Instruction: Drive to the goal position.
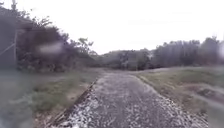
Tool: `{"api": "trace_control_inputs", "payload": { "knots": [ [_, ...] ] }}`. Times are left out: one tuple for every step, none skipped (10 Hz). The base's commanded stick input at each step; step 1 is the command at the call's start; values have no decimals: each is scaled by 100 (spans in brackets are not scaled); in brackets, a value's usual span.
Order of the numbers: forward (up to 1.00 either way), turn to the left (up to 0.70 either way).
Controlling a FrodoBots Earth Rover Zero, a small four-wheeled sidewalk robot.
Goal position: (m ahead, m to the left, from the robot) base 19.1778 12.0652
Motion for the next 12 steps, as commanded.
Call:
{"api": "trace_control_inputs", "payload": {
  "knots": [
    [70,-14],
    [70,-14],
    [70,-14],
    [70,-14],
    [70,-4],
    [70,0],
    [70,0],
    [70,0],
    [70,0],
    [70,0],
    [70,0],
    [70,0]
  ]
}}
